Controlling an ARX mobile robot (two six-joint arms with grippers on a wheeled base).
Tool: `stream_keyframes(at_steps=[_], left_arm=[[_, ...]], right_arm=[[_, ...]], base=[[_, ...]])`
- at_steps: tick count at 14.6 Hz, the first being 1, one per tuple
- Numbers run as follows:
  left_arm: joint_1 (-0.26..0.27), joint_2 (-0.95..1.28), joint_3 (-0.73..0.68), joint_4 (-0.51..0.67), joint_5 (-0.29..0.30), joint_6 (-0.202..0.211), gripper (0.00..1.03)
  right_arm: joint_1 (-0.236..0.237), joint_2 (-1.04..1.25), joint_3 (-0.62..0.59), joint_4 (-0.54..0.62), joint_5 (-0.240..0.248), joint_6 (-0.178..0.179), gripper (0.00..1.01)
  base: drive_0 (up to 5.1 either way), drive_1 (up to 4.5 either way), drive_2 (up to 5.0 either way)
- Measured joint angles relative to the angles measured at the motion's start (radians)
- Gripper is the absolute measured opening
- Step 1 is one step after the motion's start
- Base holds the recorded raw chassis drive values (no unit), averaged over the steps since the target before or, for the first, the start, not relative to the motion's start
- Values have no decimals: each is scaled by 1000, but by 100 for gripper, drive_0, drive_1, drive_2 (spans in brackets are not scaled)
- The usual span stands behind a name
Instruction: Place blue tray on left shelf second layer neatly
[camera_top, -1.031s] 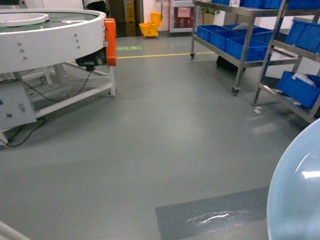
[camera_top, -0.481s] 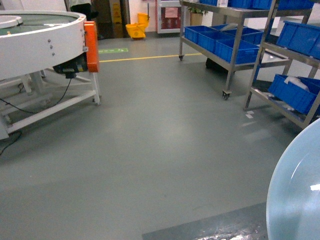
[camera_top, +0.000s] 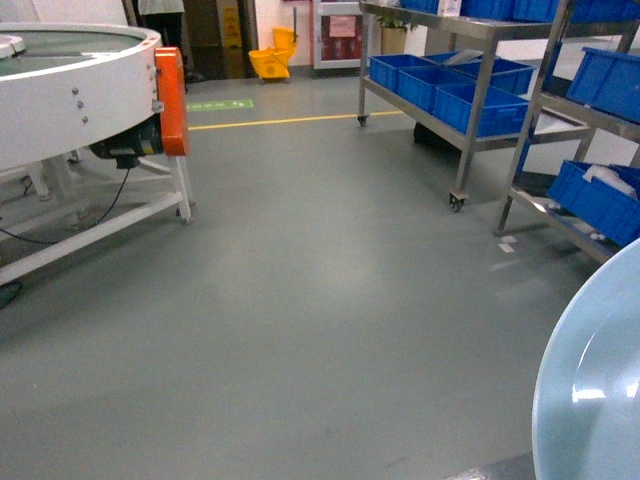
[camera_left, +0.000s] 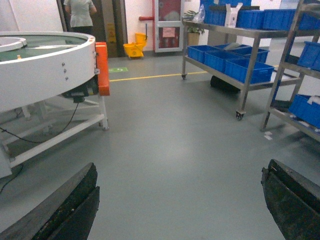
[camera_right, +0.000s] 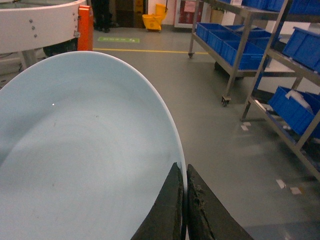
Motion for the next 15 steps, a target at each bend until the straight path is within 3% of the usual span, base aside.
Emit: stream_keyframes(at_steps=[15], left_arm=[[0,0,0,0,0,0,98]], right_arm=[[0,0,0,3,0,-4,2]], base=[[-1,417,-419]])
